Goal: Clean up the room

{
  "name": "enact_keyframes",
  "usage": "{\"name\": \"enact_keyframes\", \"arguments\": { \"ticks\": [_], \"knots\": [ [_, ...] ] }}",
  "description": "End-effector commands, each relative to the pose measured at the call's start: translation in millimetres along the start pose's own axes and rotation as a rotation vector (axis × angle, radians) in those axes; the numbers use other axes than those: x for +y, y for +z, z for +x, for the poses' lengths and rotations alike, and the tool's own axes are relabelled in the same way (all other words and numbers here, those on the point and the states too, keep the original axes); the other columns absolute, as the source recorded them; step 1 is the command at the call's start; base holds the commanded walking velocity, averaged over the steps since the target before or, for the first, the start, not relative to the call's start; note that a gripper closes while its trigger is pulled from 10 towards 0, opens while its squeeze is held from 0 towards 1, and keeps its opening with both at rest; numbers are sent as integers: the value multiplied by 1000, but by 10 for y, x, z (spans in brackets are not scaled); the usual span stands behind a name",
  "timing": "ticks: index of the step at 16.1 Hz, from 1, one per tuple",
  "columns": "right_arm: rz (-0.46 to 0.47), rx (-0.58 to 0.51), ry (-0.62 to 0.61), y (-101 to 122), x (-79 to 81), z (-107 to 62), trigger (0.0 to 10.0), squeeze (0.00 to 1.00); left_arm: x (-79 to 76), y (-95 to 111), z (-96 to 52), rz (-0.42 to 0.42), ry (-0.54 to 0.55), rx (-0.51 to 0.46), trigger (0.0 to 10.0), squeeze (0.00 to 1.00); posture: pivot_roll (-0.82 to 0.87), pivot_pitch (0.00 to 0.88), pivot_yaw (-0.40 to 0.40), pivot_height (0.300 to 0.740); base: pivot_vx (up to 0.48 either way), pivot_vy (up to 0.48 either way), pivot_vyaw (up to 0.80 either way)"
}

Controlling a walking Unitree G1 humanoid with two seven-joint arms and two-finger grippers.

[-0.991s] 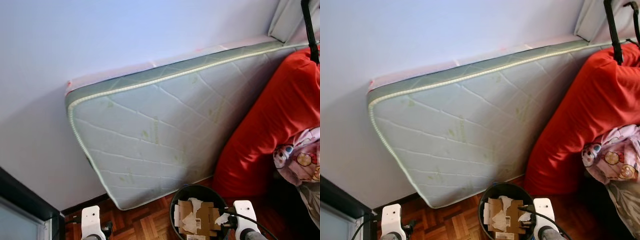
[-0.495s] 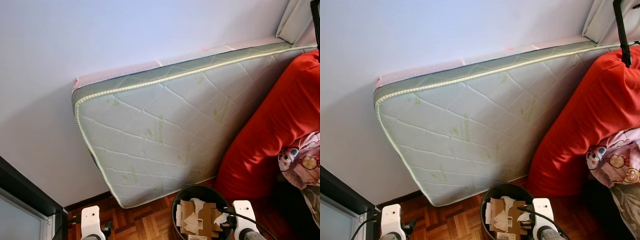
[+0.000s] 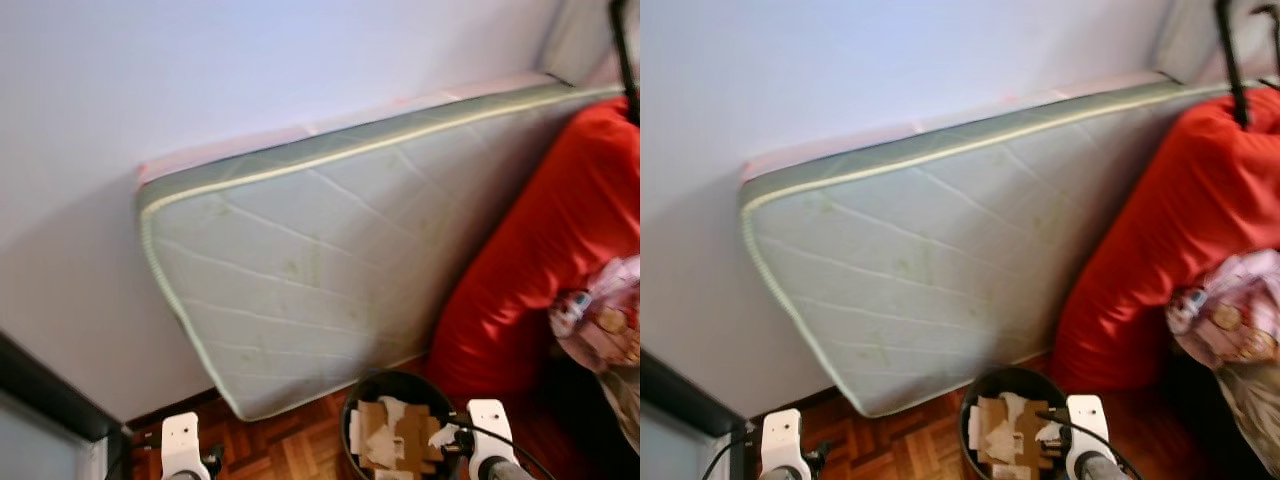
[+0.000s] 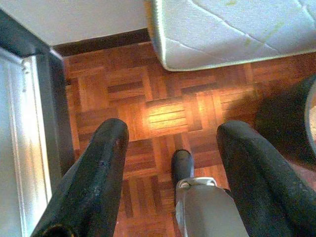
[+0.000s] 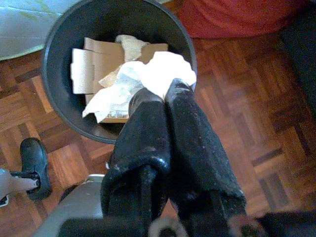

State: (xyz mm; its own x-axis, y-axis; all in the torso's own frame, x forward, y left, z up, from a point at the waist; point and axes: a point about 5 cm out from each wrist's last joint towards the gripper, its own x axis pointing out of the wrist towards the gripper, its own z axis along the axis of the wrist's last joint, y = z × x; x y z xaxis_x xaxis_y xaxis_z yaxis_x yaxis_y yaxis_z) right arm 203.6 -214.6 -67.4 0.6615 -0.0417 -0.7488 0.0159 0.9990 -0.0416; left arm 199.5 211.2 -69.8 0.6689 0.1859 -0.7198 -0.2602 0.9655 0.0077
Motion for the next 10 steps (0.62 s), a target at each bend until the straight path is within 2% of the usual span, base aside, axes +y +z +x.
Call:
{"name": "enact_keyframes", "arguments": {
  "ticks": [1,7,10],
  "knots": [
    [14,17,-1,-33,-2,-5,10000,0,17,-26,-7,1,8,6,10000,0,-71,30,10,735,0,0,-738],
    [3,21,4,-31,-2,-4,10000,0,17,-25,-6,6,8,6,10000,0,-70,31,9,735,0,0,-729],
    [-3,5,8,-16,0,-4,10000,0,19,-23,-6,17,10,7,10000,0,-70,30,9,735,0,0,0]
  ]
}}
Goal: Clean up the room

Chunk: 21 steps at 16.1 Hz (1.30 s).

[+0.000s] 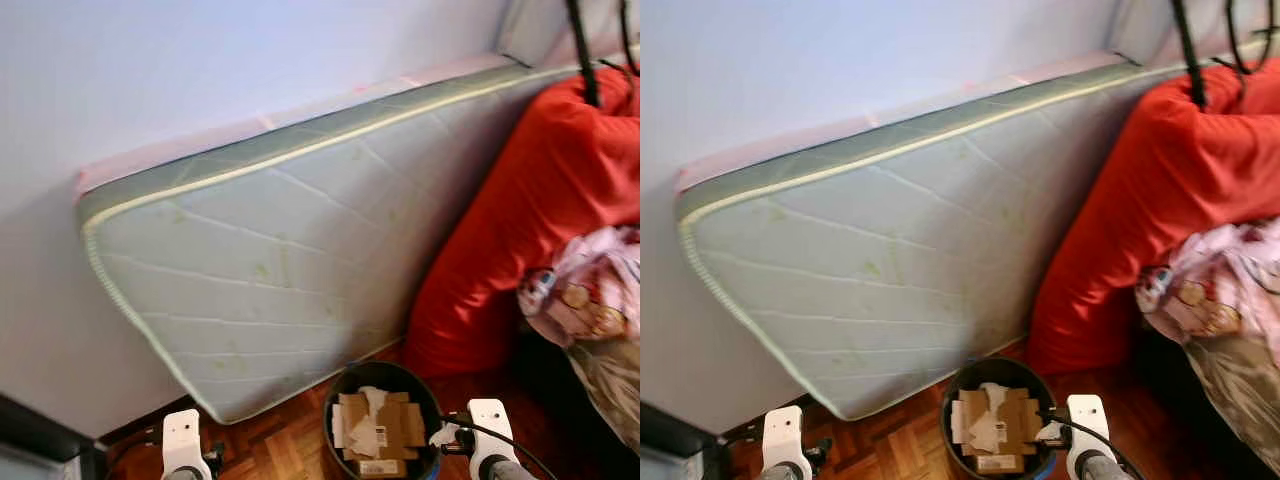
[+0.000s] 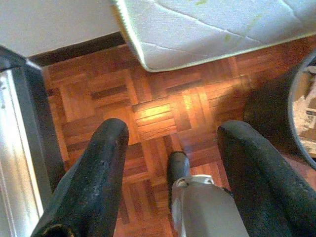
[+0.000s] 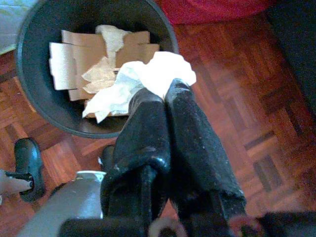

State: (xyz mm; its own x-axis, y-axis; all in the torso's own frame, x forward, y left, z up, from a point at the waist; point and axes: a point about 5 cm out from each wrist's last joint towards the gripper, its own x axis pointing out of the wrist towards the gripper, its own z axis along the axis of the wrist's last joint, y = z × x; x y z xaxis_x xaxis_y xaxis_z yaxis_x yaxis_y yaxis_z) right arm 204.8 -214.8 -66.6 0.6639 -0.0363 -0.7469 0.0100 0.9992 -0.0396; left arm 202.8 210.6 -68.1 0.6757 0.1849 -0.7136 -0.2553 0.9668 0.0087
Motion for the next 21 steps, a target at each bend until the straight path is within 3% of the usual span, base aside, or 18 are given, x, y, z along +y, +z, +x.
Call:
{"name": "enact_keyframes", "arguments": {
  "ticks": [1,5,9,14,15,17,21],
  "knots": [
    [1,6,3,-28,3,-6,10000,0,32,-57,-15,15,13,16,10000,0,-70,30,9,735,0,0,0],
    [15,-21,23,-6,14,-7,10000,0,34,-58,-16,9,21,13,10000,0,-71,31,8,735,0,0,0],
    [13,-102,41,65,25,-14,10000,0,46,-12,-28,-51,52,-65,10000,0,-71,42,11,735,0,0,0],
    [44,-199,162,107,110,-42,10000,0,84,-8,-63,-113,79,-143,10000,0,-74,74,28,735,0,0,0],
    [43,-206,174,108,117,-46,10000,0,86,8,-68,-88,75,-163,10000,0,-71,78,28,735,0,0,0],
    [37,-226,205,91,127,-65,10000,0,-26,602,-23,-34,71,-407,10000,0,-65,88,29,735,0,0,0],
    [39,-254,192,0,83,-116,10000,0,-34,729,-79,-1,36,-525,10000,0,-37,89,9,735,0,0,0]
  ]
}}
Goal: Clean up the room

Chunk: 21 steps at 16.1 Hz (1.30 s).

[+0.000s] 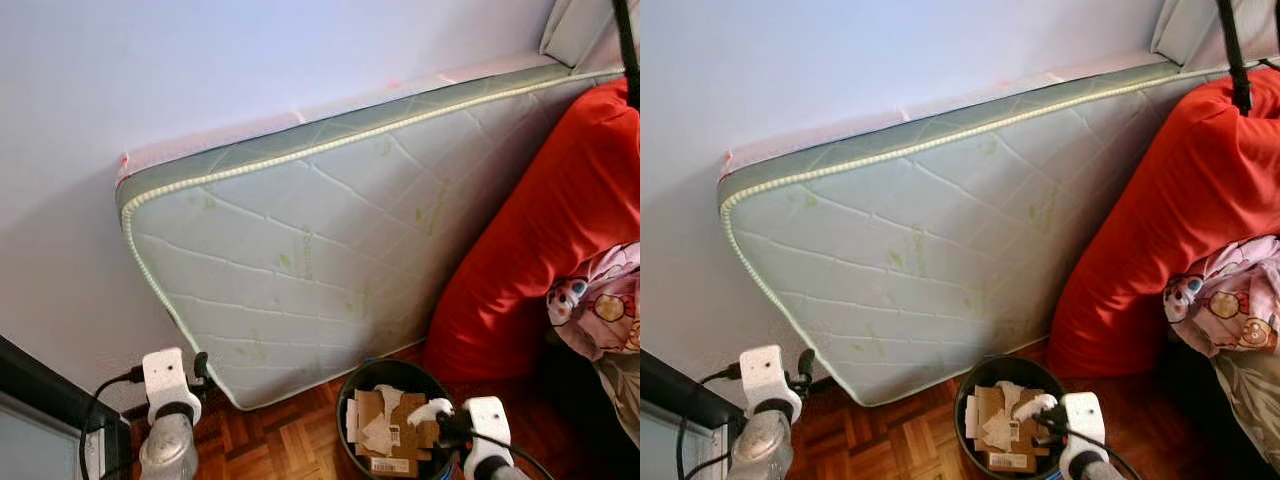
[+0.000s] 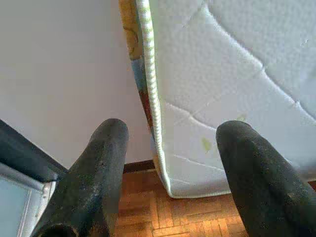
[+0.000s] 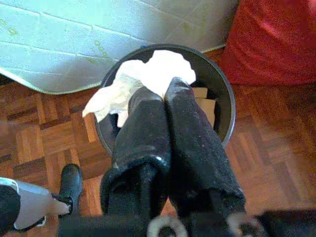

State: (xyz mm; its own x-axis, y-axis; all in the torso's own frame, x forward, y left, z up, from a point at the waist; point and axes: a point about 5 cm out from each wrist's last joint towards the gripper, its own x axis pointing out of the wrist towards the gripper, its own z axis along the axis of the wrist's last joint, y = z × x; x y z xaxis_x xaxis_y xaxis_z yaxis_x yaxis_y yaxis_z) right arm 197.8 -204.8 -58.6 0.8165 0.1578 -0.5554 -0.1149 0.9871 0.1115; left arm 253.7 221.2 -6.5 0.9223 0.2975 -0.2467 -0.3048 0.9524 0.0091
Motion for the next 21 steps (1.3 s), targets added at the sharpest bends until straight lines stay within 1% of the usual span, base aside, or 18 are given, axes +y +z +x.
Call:
{"name": "enact_keyframes", "arguments": {
  "ticks": [1,2,3,4,6,7,8,9,10,11,13,14,15,16,17,18,20,21],
  "knots": [
    [3,-20,-19,-24,-30,-40,10000,0,-30,-29,-42,19,-25,-11,10000,0,-34,86,0,735,0,0,0],
    [8,-30,-38,-50,-53,-72,10000,0,-54,8,-48,17,-28,-43,10000,0,-30,85,-8,735,0,0,0],
    [25,-59,-71,-84,-93,-128,10000,0,-79,37,-87,8,-24,-86,10000,0,-20,86,-23,735,0,0,0],
    [24,-74,-84,-95,-113,-157,10000,0,-91,51,-110,5,-26,-107,10000,0,-15,88,-33,735,0,0,0],
    [-47,-95,-104,-118,-163,-229,10000,0,-135,49,-197,0,-45,-148,10000,0,2,80,-59,735,0,0,0],
    [-52,-96,-111,-139,-182,-258,10000,0,-155,55,-246,17,-62,-171,10000,0,11,71,-68,735,0,0,0],
    [-28,-103,-113,-166,-197,-290,10000,0,-161,63,-305,17,-63,-190,10000,0,22,62,-73,735,0,0,0],
    [-33,-104,-113,-175,-203,-303,10000,0,-160,63,-330,14,-60,-195,10000,0,25,59,-75,735,0,0,0],
    [-103,-406,-22,659,235,145,10000,0,-151,75,-352,15,-59,-204,10000,0,32,56,-76,735,0,0,0],
    [-113,-533,30,1117,536,309,10000,0,-136,108,-369,19,-60,-219,10000,0,38,56,-72,735,0,0,0],
    [-13,-486,19,1085,568,367,10000,0,-127,173,-353,26,-65,-239,10000,0,40,63,-61,735,0,0,0],
    [7,-481,9,1096,570,381,10000,0,-125,205,-349,31,-70,-247,10000,0,44,69,-55,735,0,0,0],
    [15,-521,-16,1191,548,386,10000,0,-127,280,-339,43,-82,-266,10000,0,46,91,-42,735,0,0,0],
    [35,-546,-35,1263,563,385,10000,0,-112,315,-339,46,-82,-270,10000,0,37,101,-31,735,0,0,0],
    [34,-563,-52,1297,567,375,10000,0,-103,326,-336,49,-83,-270,10000,0,35,106,-25,735,0,0,0],
    [11,-573,-72,1311,560,363,10000,0,-99,345,-327,55,-86,-270,10000,0,28,117,-14,735,0,0,0],
    [-30,-591,-102,1271,520,309,10000,0,-115,388,-325,60,-96,-274,10000,0,14,136,-8,735,0,0,0],
    [-19,-593,-111,1232,494,284,10000,0,-126,406,-330,59,-99,-275,10000,0,12,143,-7,735,0,0,0]
  ]
}}
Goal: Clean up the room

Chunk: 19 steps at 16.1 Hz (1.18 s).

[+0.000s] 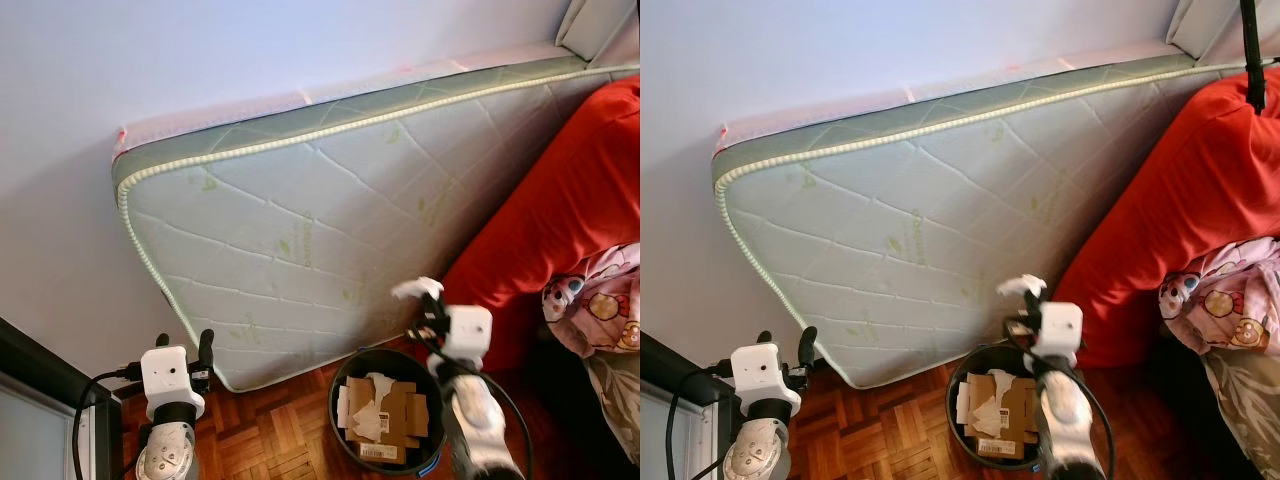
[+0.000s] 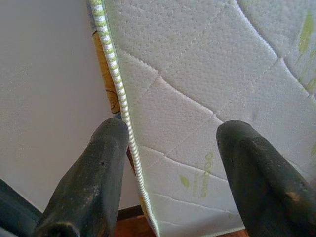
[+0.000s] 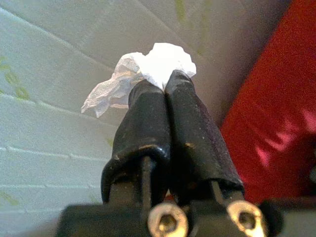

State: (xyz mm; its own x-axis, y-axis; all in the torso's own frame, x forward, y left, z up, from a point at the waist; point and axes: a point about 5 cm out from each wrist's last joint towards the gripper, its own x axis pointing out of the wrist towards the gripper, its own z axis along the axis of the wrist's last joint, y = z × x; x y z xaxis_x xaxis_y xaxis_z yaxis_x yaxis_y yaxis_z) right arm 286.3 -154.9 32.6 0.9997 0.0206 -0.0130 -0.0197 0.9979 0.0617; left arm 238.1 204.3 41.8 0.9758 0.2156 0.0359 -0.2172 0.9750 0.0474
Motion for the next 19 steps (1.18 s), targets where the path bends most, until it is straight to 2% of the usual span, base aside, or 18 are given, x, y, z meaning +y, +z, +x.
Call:
{"name": "enact_keyframes", "arguments": {
  "ticks": [1,3,6,9,12,14,17,19],
  "knots": [
    [-5,-2,-9,-20,-24,-48,10000,0,-31,4,-21,6,-17,12,10000,0,8,155,-7,735,0,0,0],
    [-38,32,-19,-99,-69,-154,10000,0,-78,34,-42,0,-30,13,10000,0,9,180,-16,735,0,0,0],
    [-79,79,8,-126,-24,-113,10000,0,-57,42,-51,1,-26,16,10000,0,9,196,-27,730,0,0,0],
    [-79,51,26,-93,-2,-112,10000,0,-45,49,-64,2,-19,19,10000,0,9,202,-28,695,0,0,0],
    [-81,37,25,-65,10,-108,10000,0,-56,62,-76,3,-27,26,10000,0,5,208,-23,695,0,0,0],
    [-92,72,13,-90,16,-97,10000,0,-56,62,-81,5,-33,31,10000,0,4,210,-19,695,0,0,0],
    [-93,74,24,-97,41,-99,10000,0,-59,74,-82,6,-36,34,10000,0,5,213,-14,667,0,0,0],
    [-87,63,31,-94,62,-108,10000,0,-60,82,-84,8,-41,36,10000,0,6,218,-9,667,0,0,0]
  ]
}}
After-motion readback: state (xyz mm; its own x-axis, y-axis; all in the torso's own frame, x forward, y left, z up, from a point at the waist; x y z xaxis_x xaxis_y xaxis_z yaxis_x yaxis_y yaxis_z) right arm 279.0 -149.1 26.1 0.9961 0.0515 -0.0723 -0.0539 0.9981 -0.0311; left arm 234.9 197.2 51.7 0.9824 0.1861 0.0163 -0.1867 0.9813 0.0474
